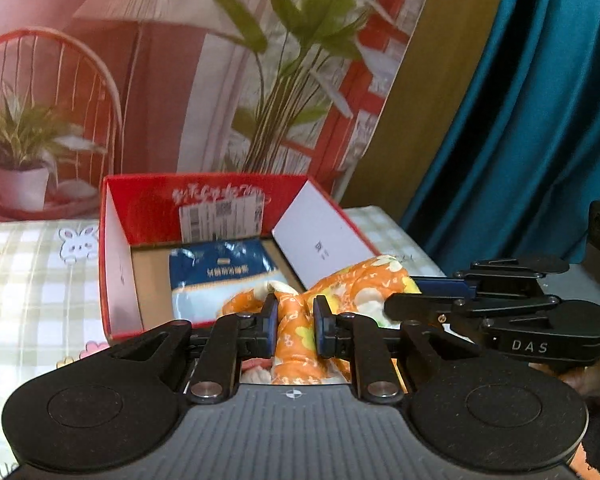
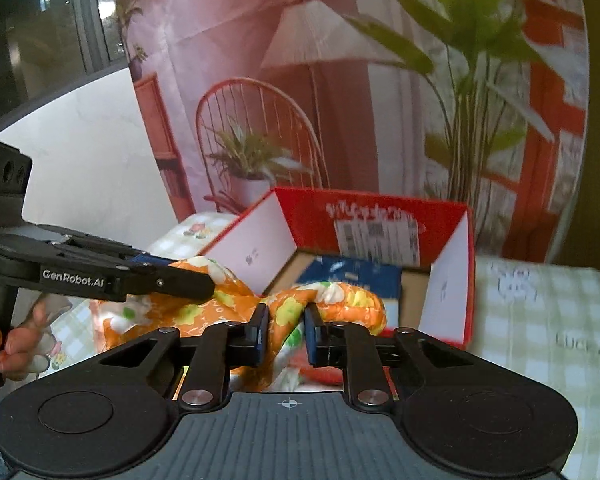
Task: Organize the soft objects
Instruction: 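Lift the orange oven mitt and carry it over the red box, then lower the oven mitt into the box and open the left gripper, then move the left gripper down to the white plastic-wrapped bundle and close, then lift the white bundle and carry it over the red box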
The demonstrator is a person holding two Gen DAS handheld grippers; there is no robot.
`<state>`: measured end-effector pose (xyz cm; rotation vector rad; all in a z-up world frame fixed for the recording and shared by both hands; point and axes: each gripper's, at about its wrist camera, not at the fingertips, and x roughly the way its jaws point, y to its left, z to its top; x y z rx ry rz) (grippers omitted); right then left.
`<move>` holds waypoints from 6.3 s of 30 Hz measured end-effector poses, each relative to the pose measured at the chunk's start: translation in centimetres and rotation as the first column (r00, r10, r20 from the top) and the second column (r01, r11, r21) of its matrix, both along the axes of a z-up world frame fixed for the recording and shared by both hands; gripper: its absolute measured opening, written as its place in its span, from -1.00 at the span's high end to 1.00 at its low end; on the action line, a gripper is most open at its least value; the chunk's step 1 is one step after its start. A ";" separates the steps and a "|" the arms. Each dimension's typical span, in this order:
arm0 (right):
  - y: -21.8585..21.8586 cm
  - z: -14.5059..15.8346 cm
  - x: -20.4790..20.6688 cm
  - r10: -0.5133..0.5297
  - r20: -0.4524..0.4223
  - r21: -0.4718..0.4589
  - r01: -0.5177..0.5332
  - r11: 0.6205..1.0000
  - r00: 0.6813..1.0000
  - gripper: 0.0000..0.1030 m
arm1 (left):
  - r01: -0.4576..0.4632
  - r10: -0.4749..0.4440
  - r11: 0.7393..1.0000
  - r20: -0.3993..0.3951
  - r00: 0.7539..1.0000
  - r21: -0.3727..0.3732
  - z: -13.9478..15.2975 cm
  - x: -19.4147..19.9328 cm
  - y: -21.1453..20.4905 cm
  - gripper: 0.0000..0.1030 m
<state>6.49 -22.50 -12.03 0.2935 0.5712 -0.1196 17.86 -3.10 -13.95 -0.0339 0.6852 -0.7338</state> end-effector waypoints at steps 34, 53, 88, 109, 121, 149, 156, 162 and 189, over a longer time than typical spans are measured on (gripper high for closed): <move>-6.5 -9.0 15.8 -0.236 -0.136 -0.022 0.235 0.972 0.962 0.69 | -0.124 0.126 0.961 0.006 0.992 0.246 -6.0 18.8 -6.6 0.66; -5.3 -9.6 16.4 -0.234 -0.273 0.091 0.267 0.959 0.933 0.64 | -0.136 0.140 0.967 -0.001 0.990 0.213 -4.7 16.6 -4.6 0.21; -0.5 -6.7 1.8 -0.359 -0.003 -0.020 0.359 0.933 0.933 -0.99 | -0.333 0.336 0.933 0.000 0.942 0.137 -4.5 2.4 1.8 -0.67; 0.8 -12.4 2.0 -0.291 -0.134 -0.027 0.290 0.957 0.947 -0.48 | -0.347 0.377 0.919 -0.165 0.911 0.184 -11.3 2.1 2.6 -0.44; 0.5 -14.6 2.5 -0.284 -0.186 -0.011 0.288 0.958 0.941 -0.39 | -0.341 0.369 0.929 -0.269 0.890 0.146 -13.8 3.1 3.3 0.00; -1.2 -13.2 1.8 -0.236 -0.173 0.082 0.253 0.964 0.956 0.73 | -0.362 0.366 0.930 -0.247 0.897 0.065 -13.1 2.3 4.4 0.57; -0.5 -10.8 1.4 -0.191 -0.101 0.074 0.199 0.977 0.976 0.83 | -0.378 0.376 0.925 -0.211 0.902 0.032 -11.9 1.5 5.5 0.66; 0.2 -8.6 1.0 -0.163 -0.042 0.069 0.165 0.984 0.986 0.85 | -0.391 0.384 0.920 -0.181 0.905 -0.001 -10.5 0.5 6.9 0.67; -3.5 2.0 3.4 -0.161 0.179 -0.144 0.188 0.972 0.971 0.88 | -0.311 0.321 0.947 0.197 0.926 -0.081 0.3 5.1 2.4 0.75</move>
